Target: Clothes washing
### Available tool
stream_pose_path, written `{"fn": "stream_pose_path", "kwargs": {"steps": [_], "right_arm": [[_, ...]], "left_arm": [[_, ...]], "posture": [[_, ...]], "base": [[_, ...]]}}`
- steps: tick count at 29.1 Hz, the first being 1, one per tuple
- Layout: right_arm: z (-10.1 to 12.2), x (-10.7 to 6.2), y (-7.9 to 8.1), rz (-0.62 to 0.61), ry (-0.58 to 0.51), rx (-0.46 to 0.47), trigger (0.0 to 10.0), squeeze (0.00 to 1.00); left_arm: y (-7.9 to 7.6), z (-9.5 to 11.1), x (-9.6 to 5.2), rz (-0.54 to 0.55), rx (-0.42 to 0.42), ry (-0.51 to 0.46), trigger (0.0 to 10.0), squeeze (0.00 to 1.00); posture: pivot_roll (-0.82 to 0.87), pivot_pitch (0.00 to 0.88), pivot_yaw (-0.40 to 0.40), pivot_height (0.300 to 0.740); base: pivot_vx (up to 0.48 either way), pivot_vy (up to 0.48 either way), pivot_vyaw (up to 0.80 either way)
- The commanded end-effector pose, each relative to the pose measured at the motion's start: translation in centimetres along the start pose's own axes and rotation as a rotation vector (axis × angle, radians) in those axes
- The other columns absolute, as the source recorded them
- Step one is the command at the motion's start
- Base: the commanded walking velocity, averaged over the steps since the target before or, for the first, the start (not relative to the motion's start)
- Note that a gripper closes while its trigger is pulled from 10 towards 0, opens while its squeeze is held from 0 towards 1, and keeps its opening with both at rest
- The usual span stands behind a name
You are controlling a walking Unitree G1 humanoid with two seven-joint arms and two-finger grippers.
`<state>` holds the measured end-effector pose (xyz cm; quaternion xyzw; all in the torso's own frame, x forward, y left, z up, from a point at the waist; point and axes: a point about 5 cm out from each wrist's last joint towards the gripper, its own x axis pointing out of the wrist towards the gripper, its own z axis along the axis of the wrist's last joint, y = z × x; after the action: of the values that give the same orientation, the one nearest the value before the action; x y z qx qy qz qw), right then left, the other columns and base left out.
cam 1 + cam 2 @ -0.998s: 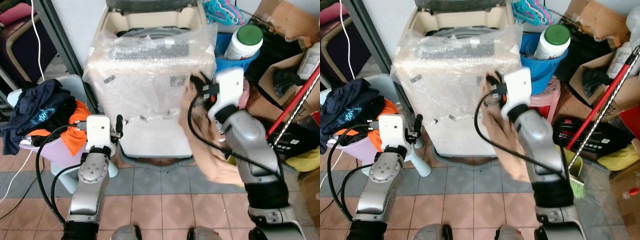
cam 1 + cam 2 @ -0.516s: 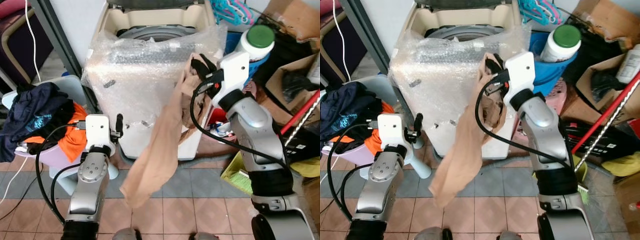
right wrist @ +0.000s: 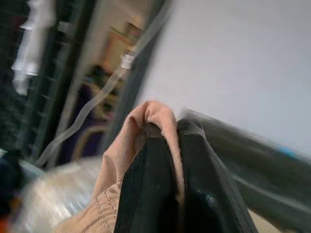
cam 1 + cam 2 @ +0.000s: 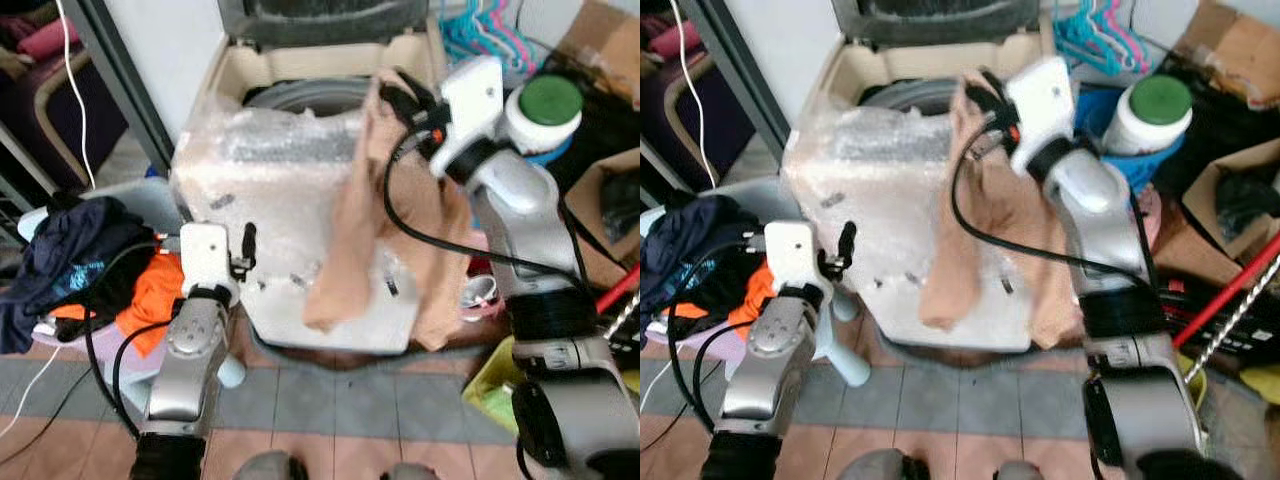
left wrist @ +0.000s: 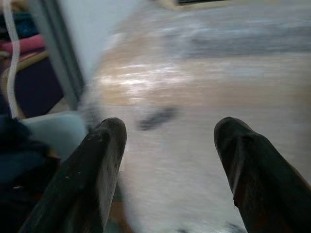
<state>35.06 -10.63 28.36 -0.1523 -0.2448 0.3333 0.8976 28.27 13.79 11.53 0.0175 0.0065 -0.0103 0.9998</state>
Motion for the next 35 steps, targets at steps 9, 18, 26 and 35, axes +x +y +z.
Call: {"fn": "stream_pose_path", "kwargs": {"steps": [9,18,26,35], "right_arm": [[0.7,2.6,1.2,0.193,-0.047,0.049,10.0,0.00],[2.2,5.6,-5.4,-0.020,0.119,-0.051,10.0,0.00],[17.8,3.7,-15.4,-0.716,-0.215,-0.486,10.0,0.00],[4.8,3.2,-12.3,-0.525,0.129,-0.377,10.0,0.00]], "left_arm": [[0.3,0.0,-0.1,0.011,0.014,-0.013,10.0,0.00],[-0.4,0.2,0.3,0.001,-0.002,-0.037,10.0,0.00],[-0.6,0.3,0.1,0.026,0.002,-0.049,10.0,0.00],[-0.2,0.3,0.1,0.063,0.027,-0.056,10.0,0.00]], "posture": [[-0.04,0.027,0.061,0.740],[-0.06,0.019,0.057,0.740],[-0.05,0.017,0.040,0.740],[-0.04,0.032,0.044,0.740]], "base": [[0.293,0.377,0.00],[0.193,0.000,0.00],[0.000,0.000,0.00],[0.000,0.000,0.00]]}}
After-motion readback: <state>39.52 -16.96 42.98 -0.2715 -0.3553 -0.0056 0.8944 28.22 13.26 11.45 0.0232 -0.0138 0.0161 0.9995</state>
